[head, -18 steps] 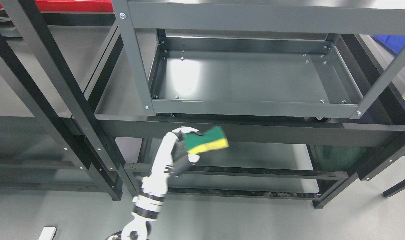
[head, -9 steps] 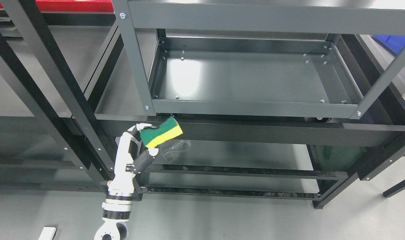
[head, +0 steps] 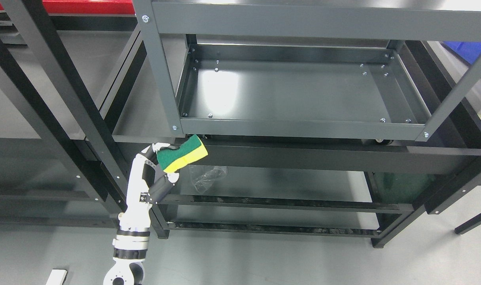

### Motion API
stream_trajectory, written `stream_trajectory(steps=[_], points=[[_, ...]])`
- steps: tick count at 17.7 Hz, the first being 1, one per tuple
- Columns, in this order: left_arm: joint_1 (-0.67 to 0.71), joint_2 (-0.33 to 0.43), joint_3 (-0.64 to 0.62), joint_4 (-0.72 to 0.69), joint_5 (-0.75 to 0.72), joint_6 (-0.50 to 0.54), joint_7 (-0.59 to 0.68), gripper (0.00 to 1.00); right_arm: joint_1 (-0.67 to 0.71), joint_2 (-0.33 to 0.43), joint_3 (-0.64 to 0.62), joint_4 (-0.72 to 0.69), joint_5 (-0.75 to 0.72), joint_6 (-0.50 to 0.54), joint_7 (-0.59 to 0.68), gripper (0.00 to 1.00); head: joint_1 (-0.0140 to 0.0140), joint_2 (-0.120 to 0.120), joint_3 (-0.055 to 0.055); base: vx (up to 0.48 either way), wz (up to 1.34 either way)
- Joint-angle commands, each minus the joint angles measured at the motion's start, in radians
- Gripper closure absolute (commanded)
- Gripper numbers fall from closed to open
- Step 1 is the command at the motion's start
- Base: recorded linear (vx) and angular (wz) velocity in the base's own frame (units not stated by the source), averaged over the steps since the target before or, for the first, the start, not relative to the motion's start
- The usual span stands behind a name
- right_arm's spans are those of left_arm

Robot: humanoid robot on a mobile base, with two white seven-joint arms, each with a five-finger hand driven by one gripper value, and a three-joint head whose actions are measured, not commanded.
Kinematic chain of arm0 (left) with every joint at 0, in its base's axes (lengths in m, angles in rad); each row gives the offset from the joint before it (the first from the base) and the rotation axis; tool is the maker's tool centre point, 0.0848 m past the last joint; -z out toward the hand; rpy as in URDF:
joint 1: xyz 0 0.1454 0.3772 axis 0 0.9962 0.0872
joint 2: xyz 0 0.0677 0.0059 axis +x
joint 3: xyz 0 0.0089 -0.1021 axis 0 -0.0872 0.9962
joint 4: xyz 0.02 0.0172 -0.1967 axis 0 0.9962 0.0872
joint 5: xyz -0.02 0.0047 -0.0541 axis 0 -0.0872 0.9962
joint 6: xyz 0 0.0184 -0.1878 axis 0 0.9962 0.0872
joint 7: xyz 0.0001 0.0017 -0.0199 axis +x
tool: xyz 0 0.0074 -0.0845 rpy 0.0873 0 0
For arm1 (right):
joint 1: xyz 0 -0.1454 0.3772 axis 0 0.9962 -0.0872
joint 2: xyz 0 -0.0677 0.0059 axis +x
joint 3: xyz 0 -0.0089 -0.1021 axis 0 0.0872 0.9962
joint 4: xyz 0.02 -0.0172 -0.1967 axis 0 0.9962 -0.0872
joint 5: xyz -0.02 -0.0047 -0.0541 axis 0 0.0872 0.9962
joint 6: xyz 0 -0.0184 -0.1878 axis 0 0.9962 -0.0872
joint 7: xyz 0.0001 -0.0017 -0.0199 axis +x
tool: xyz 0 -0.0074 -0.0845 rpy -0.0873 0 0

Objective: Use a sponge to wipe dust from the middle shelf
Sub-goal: 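Withdraw the left hand holding the sponge out of the shelf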

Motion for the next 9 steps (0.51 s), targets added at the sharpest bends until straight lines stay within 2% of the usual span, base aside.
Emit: stream_trajectory(steps=[1,5,9], points=[[-0.070,0.017,0.050,-0.028,0.003,0.086,-0.002,1.00,0.000,-0.017,0.000,-0.017,0.000,0.001,0.001,0.00,0.0000,0.000,0.000,0.000,0.00],[-0.080,0.017,0.052,-0.057,0.026,0.186,-0.003,1.00,0.000,-0.017,0.000,-0.017,0.000,0.001,0.001,0.00,0.0000,0.000,0.000,0.007,0.00],[-0.092,0.017,0.041,-0.059,0.028,0.185,-0.005,1.00,0.000,-0.017,0.000,-0.017,0.000,0.001,0.001,0.00,0.0000,0.000,0.000,0.000,0.00]])
